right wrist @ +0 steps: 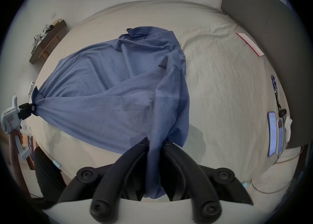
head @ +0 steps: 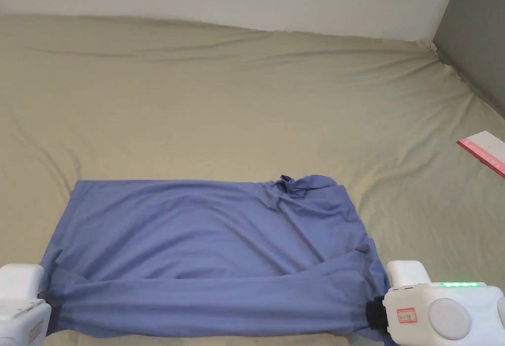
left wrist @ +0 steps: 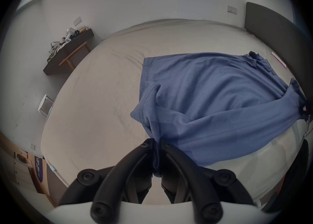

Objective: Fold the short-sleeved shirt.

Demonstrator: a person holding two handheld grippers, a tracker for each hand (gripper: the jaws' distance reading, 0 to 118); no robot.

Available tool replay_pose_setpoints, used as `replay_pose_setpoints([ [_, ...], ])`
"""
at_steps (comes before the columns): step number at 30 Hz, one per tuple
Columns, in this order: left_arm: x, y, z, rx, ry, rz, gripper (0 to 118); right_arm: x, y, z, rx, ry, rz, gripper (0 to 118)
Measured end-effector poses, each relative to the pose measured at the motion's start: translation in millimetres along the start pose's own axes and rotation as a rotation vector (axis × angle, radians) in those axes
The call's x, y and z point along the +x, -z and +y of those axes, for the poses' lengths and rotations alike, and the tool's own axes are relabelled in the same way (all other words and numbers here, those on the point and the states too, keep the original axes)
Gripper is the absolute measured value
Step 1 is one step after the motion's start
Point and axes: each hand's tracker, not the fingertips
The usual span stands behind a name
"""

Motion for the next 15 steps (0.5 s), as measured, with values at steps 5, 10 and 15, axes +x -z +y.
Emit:
replay_pose_setpoints([
  [5, -4.8, 4.9, -33.3, -0.101, 0.01, -0.013, 6, 7.6, 2.4, -19.6, -0.094, 0.025, -0.011, 11],
  [10, 0.8, 30.4, -49.2, -0.19, 0.018, -0.028, 6, 16.5, 44.7, -39.7, -0.181, 0.048, -0.006, 12],
  [15, 4.9, 32.9, -43.7, -0.164, 0.05, -0.018, 31, 13.4, 51.0, -42.1, -0.16, 0.055, -0.031, 50],
])
